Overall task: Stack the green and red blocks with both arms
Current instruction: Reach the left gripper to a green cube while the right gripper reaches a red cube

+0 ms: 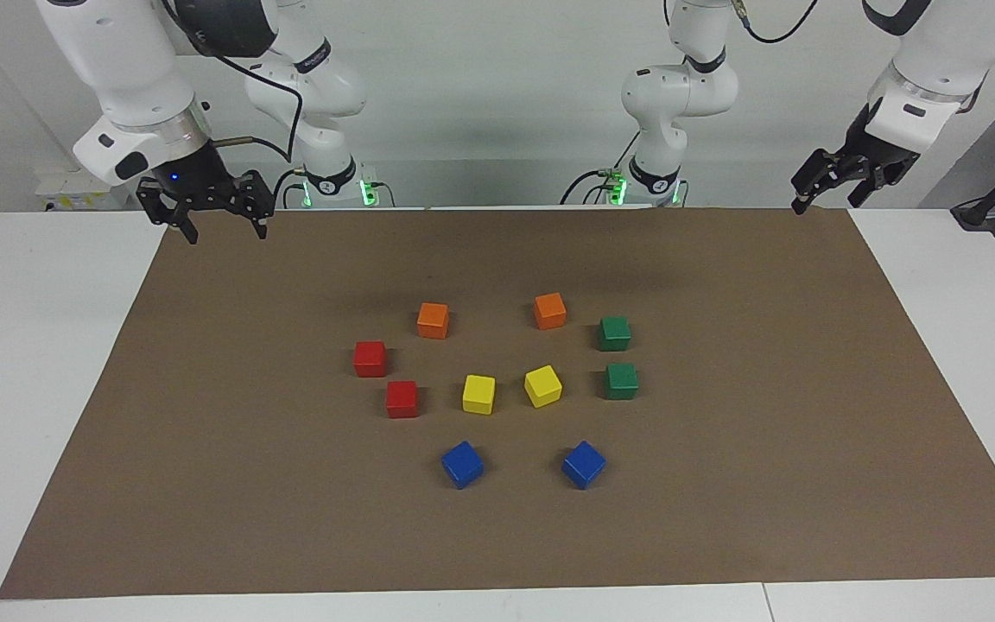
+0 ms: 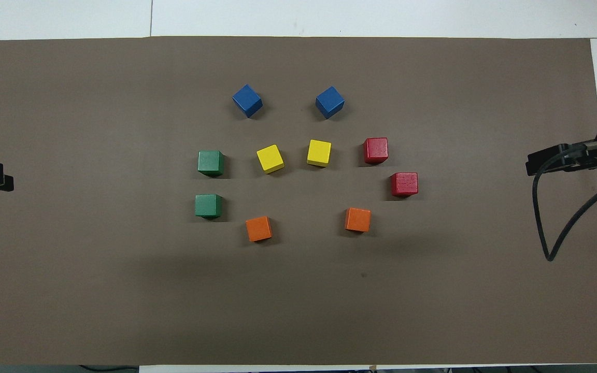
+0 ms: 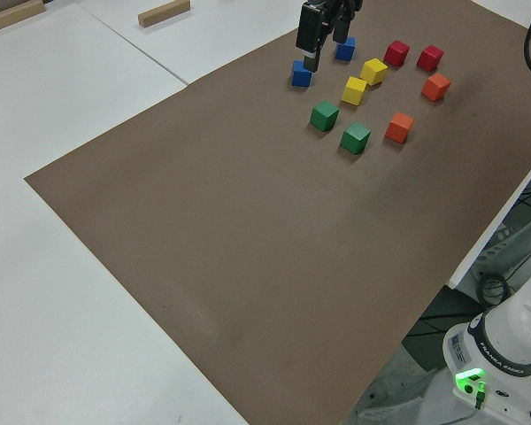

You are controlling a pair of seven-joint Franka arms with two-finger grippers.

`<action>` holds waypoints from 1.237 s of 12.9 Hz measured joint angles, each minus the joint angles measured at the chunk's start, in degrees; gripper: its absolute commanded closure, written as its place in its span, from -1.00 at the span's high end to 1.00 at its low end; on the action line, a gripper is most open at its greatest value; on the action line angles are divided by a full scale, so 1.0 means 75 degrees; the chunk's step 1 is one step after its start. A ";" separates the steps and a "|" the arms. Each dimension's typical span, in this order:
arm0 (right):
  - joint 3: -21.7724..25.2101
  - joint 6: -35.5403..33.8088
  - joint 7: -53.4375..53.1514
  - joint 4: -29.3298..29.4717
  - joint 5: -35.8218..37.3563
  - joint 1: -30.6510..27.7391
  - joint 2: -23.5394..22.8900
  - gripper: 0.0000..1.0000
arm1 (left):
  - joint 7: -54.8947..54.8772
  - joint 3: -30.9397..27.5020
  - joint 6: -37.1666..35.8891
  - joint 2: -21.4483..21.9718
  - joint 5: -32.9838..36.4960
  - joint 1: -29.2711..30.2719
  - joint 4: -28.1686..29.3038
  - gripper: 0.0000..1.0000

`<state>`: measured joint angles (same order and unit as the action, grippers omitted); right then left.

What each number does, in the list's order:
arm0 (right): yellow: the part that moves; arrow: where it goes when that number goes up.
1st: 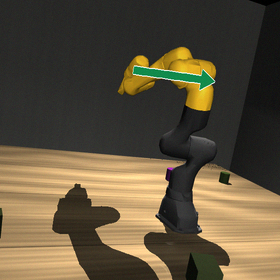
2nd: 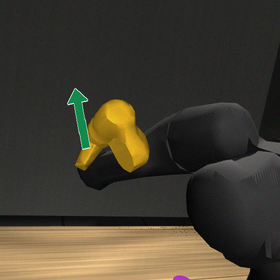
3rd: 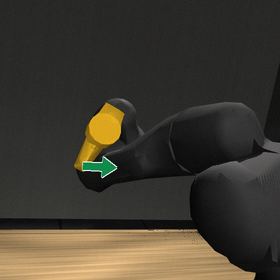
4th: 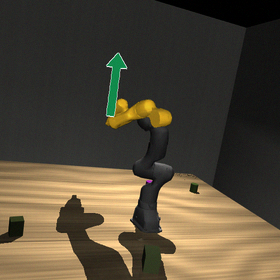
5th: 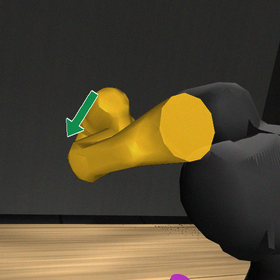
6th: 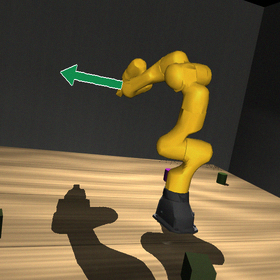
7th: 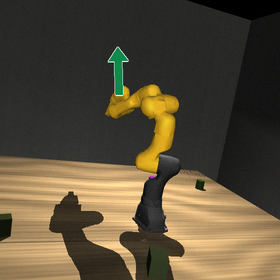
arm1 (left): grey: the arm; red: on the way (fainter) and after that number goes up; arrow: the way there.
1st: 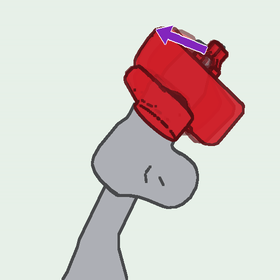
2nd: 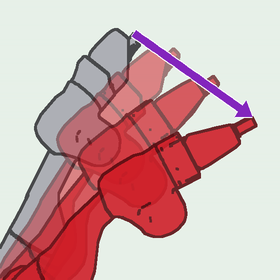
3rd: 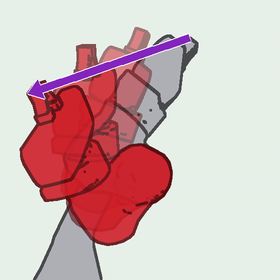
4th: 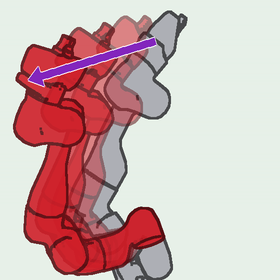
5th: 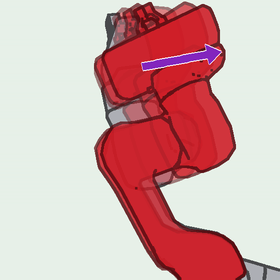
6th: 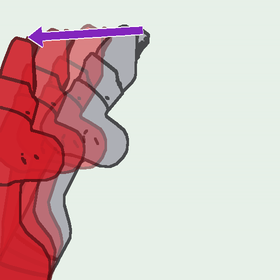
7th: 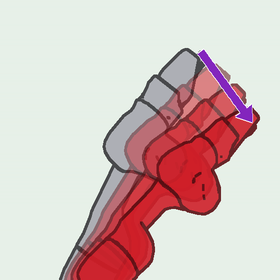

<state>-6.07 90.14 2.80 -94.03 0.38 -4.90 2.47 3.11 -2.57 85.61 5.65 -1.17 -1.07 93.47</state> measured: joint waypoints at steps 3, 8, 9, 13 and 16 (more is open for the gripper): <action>0.0001 -0.0081 0.0000 -0.0012 0.0000 0.0000 0.0000 1.00 | 0.0000 0.0001 0.0003 0.0000 0.0000 0.0000 0.0000 1.00; 0.0002 -0.0099 -0.0004 -0.0092 0.0001 0.0000 -0.0002 1.00 | 0.0000 0.0010 0.0005 0.0000 0.0000 -0.0007 0.0007 1.00; 0.0002 -0.0098 -0.0022 -0.0107 0.0001 0.0001 -0.0002 1.00 | 0.0000 0.0013 0.0006 0.0000 0.0000 -0.0008 0.0012 1.00; -0.0056 0.0767 -0.0481 -0.0696 0.0000 0.0216 -0.0014 1.00 | -0.0209 0.0051 0.0270 0.0033 -0.0009 -0.0076 0.0295 1.00; -0.0092 0.1909 -0.0943 -0.1401 0.0000 0.0713 -0.0208 1.00 | -0.0234 0.0091 0.1272 0.0275 -0.0248 -0.0266 0.1176 1.00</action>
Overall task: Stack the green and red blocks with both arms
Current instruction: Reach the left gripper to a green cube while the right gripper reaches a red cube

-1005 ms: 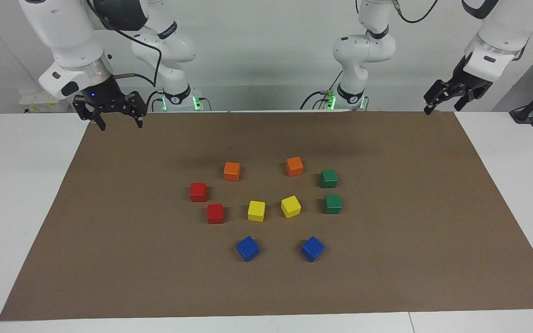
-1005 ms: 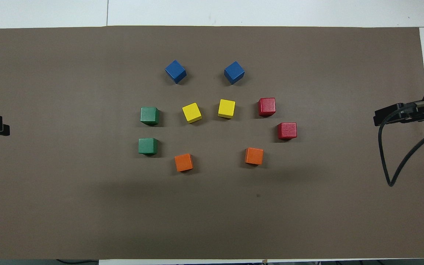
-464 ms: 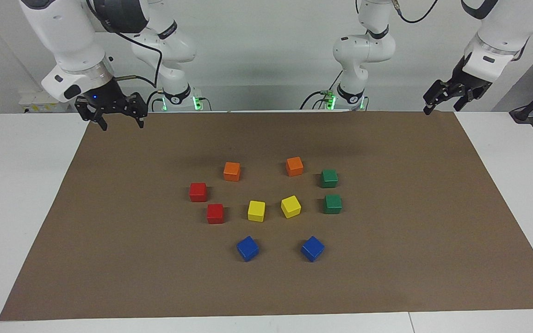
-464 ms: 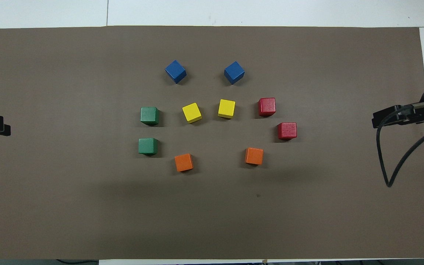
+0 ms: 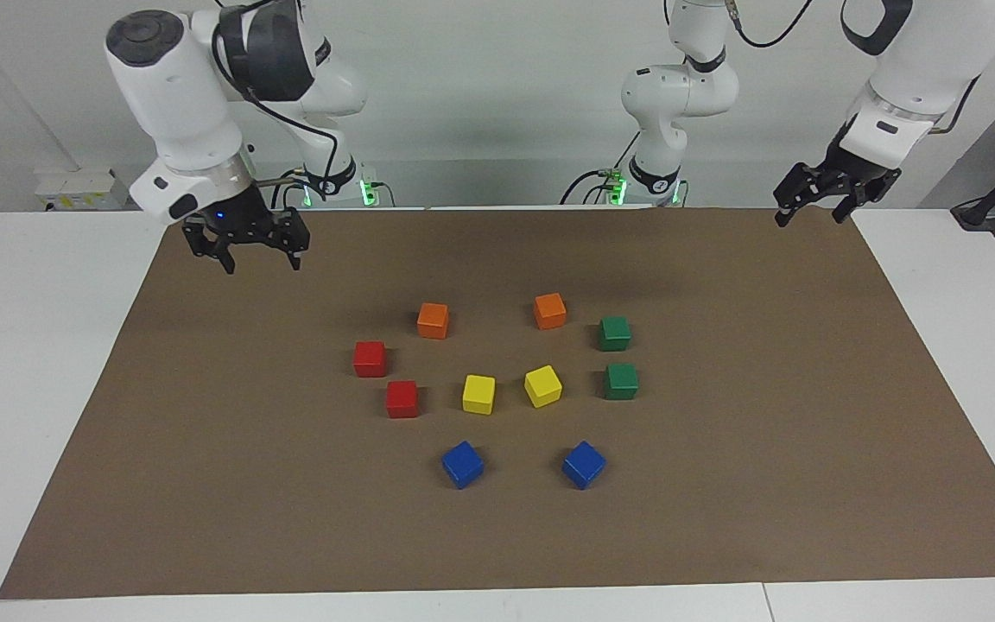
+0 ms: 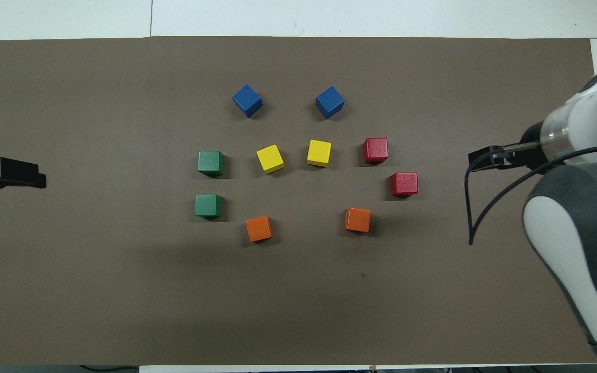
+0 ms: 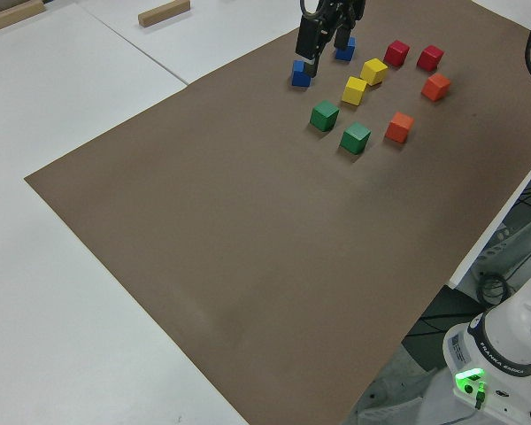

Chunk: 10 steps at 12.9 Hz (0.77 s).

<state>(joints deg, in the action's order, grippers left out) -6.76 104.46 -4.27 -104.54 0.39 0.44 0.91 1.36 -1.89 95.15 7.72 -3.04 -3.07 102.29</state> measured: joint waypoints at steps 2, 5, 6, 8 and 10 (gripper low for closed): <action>-0.0010 0.0528 -0.0309 -0.0204 0.0000 0.0290 -0.0273 1.00 | 0.0012 0.0030 0.0658 0.0222 -0.0083 -0.0294 0.0764 1.00; -0.0016 0.1208 -0.0447 -0.0442 0.0000 0.0445 -0.0644 1.00 | 0.0447 0.0071 0.1444 0.0133 -0.0114 -0.1004 0.1482 1.00; -0.0012 0.1460 -0.0447 -0.0582 0.0000 0.0446 -0.0725 1.00 | 0.0623 0.0083 0.1617 -0.0046 -0.0150 -0.1264 0.1589 1.00; -0.0014 0.1901 -0.0519 -0.0901 0.0000 0.0531 -0.0814 1.00 | 0.0899 0.0101 0.1988 -0.0620 -0.0248 -0.1740 0.1646 1.00; -0.0018 0.2238 -0.0826 -0.1145 0.0000 0.0734 -0.0828 1.00 | 0.1176 0.0113 0.2352 -0.1218 -0.0316 -0.2076 0.1643 1.00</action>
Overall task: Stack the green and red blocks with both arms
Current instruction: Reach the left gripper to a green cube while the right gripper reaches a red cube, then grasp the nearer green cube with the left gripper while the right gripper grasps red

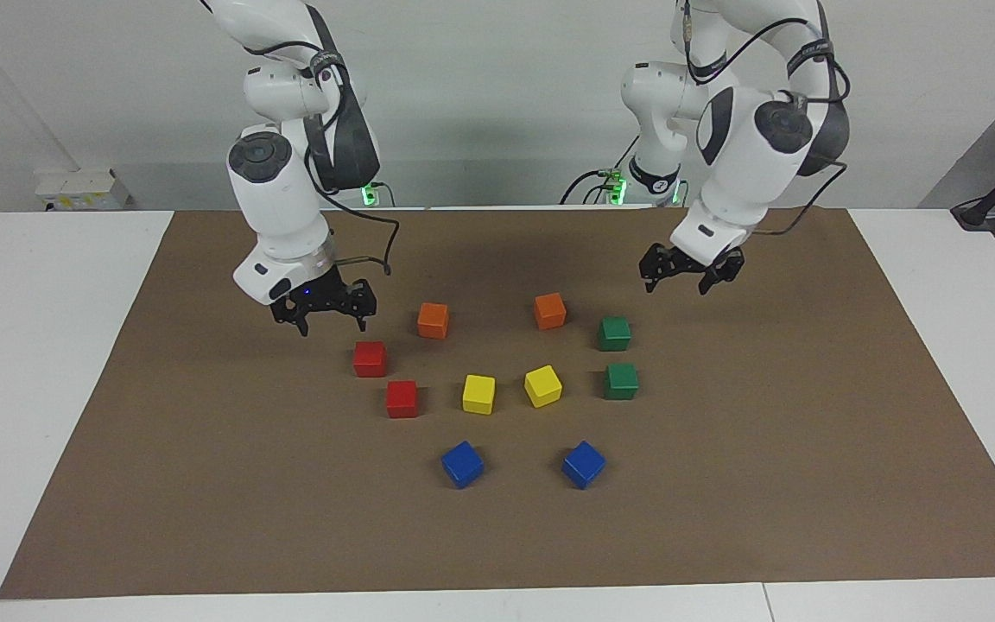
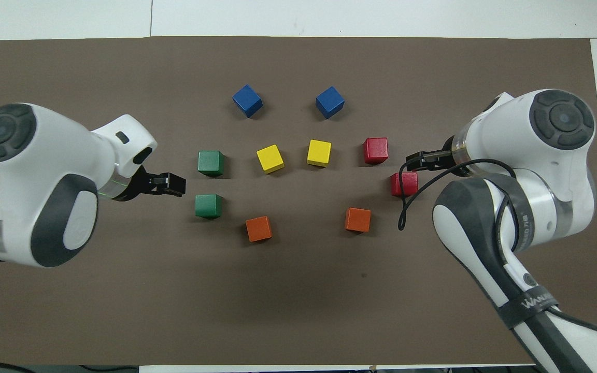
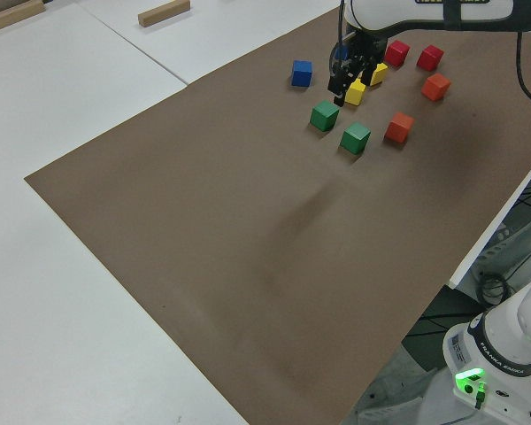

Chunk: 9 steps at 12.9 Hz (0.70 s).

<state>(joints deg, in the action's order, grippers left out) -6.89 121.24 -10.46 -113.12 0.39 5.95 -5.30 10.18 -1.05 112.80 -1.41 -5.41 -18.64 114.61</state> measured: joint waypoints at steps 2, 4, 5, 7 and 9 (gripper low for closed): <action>-0.0005 0.0190 -0.0203 -0.0109 0.0000 0.0165 -0.0042 1.00 | 0.0109 -0.0005 0.0231 -0.0409 -0.0057 -0.0182 -0.0004 1.00; -0.0005 0.0318 -0.0333 -0.0140 0.0000 0.0191 -0.0147 1.00 | 0.0270 0.0001 0.0587 -0.0710 -0.0063 -0.0313 0.0005 1.00; -0.0005 0.0432 -0.0343 -0.0157 0.0000 0.0192 -0.0230 1.00 | 0.0329 -0.0002 0.0760 -0.0855 -0.0064 -0.0364 0.0009 1.00; -0.0005 0.0715 -0.0349 -0.0252 0.0000 0.0192 -0.0406 1.00 | 0.0448 -0.0004 0.1032 -0.1111 -0.0065 -0.0461 0.0015 1.00; -0.0005 0.1039 -0.0428 -0.0413 0.0000 0.0192 -0.0550 1.00 | 0.0487 0.0000 0.1230 -0.1343 -0.0065 -0.0500 0.0020 1.00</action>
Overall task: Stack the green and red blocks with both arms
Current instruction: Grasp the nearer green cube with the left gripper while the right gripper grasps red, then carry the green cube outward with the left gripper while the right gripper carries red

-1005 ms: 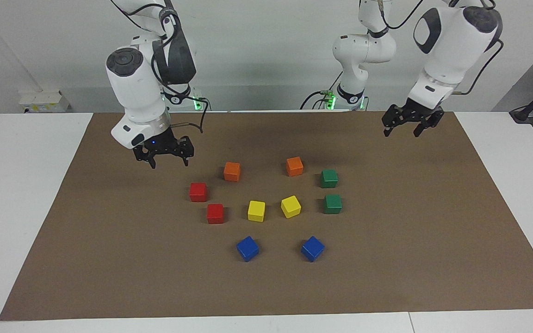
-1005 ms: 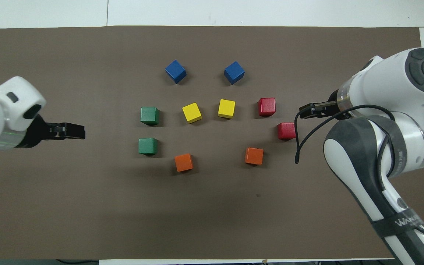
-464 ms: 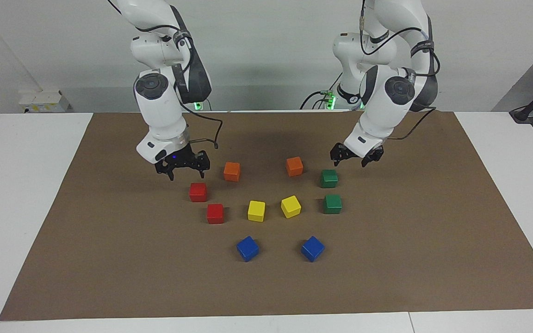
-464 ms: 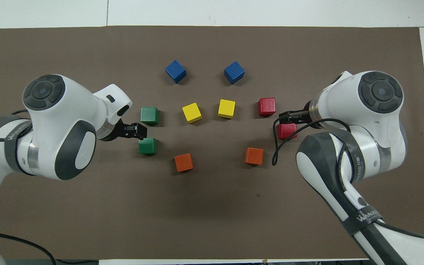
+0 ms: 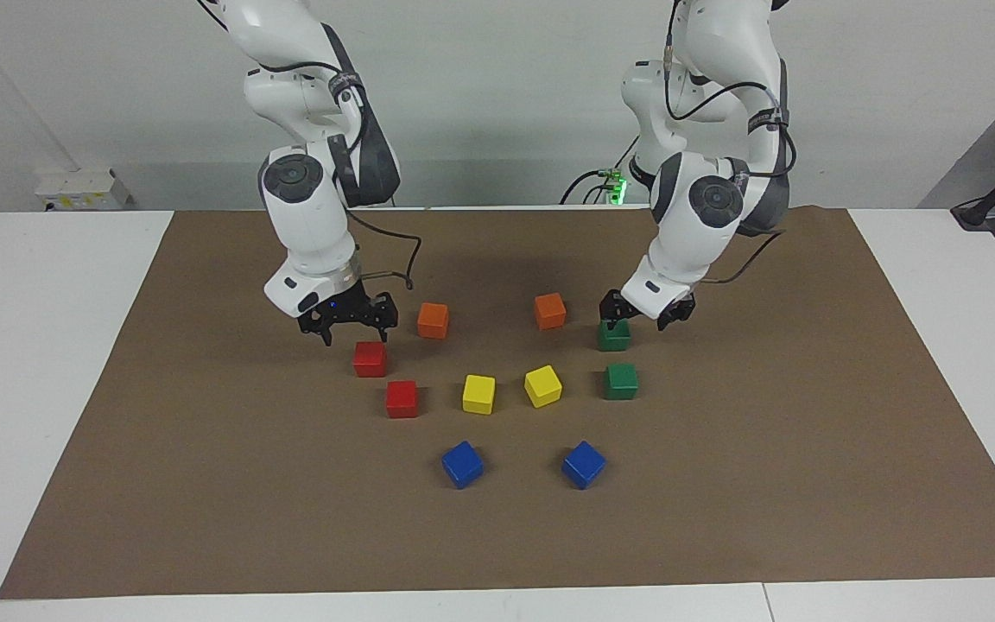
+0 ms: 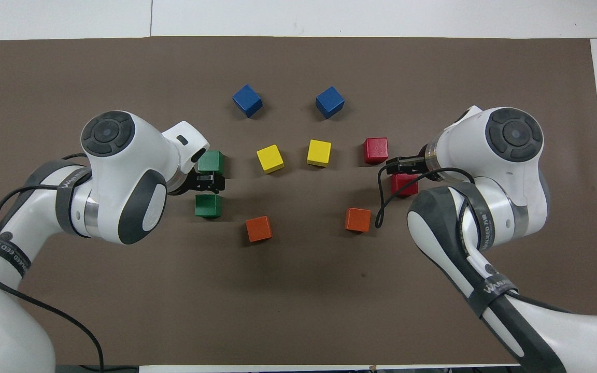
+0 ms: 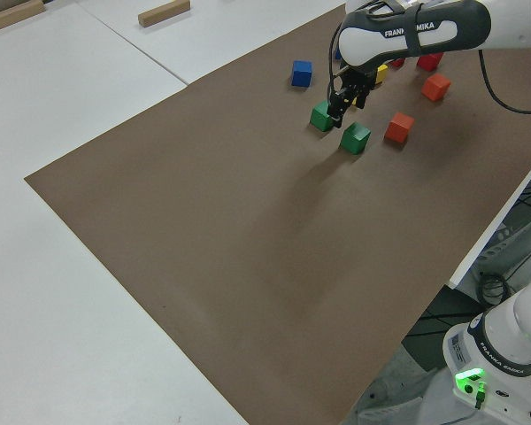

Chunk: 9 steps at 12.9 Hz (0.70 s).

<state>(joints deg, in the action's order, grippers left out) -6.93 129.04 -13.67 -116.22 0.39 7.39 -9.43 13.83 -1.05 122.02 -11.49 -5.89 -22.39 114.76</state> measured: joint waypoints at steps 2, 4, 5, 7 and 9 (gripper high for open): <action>0.0000 0.0074 -0.0098 -0.0077 0.0000 0.0000 -0.0112 1.00 | 0.0002 -0.0002 0.0114 -0.0214 0.0000 -0.0073 0.0007 1.00; 0.0000 0.0286 -0.0107 -0.0192 0.0000 0.0000 -0.0175 1.00 | 0.0081 -0.0002 0.0132 -0.0326 0.0000 -0.0130 0.0031 1.00; 0.0000 0.0482 -0.0108 -0.0302 0.0000 0.0000 -0.0183 1.00 | 0.0205 -0.0007 0.0135 -0.0338 0.0000 -0.0150 0.0047 1.00; 0.0000 0.0691 -0.0111 -0.0506 0.0000 0.0001 -0.0200 1.00 | 0.0478 0.0001 0.0151 -0.0338 0.0000 -0.0202 0.0059 1.00; 0.0000 0.0814 -0.0118 -0.0605 0.0000 0.0001 -0.0256 0.99 | 0.0731 0.0001 0.0176 -0.0337 0.0000 -0.0286 0.0113 1.00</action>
<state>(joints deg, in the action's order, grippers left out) -6.93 135.15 -14.55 -120.76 0.38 7.40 -11.35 19.32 -1.04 123.34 -14.02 -5.89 -24.54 115.60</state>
